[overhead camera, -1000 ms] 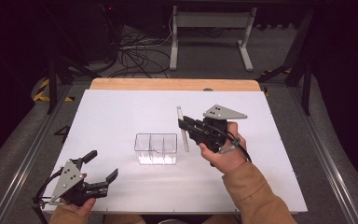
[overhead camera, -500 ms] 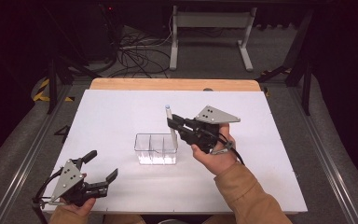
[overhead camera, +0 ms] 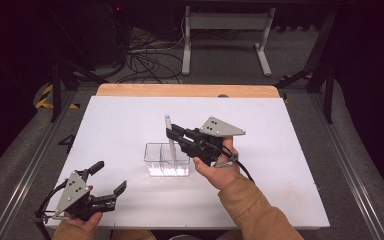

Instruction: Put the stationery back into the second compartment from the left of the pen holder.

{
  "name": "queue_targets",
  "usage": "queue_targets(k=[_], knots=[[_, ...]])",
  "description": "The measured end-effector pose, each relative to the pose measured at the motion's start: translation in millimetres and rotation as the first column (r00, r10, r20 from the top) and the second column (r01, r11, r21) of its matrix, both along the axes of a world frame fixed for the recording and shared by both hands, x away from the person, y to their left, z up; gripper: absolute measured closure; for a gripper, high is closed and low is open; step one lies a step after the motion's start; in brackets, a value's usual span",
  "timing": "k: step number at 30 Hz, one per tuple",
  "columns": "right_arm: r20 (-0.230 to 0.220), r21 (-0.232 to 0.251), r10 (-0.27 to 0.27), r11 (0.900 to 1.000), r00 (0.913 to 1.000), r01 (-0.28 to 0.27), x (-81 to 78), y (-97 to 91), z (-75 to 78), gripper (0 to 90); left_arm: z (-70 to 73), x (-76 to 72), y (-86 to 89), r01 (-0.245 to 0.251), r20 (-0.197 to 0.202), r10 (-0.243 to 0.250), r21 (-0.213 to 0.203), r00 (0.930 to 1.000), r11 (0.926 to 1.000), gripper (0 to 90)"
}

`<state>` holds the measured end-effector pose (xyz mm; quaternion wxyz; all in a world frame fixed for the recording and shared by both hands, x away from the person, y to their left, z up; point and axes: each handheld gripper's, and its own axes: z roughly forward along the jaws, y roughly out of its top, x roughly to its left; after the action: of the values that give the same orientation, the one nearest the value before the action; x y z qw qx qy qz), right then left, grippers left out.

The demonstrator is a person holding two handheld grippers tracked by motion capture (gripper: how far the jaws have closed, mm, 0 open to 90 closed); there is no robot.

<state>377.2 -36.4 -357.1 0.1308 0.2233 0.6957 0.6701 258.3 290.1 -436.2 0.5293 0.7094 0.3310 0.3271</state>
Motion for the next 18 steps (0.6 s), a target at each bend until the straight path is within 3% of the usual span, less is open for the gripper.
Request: queue_targets(k=[12,18], knots=[[0.032,0.003,-0.006,1.0000,0.9995,0.006,8.1,18.0,-15.2,79.0,-0.2,0.1,0.3,0.002,-0.002,-0.002,-0.003,1.0000,1.0000,10.9],[0.044,-0.024,-0.023,0.9994,0.9988,0.024,11.4,21.5,-21.1,78.9,-0.1,-0.2,0.3,0.003,-0.001,-0.003,-0.002,1.0000,1.0000,10.9]])
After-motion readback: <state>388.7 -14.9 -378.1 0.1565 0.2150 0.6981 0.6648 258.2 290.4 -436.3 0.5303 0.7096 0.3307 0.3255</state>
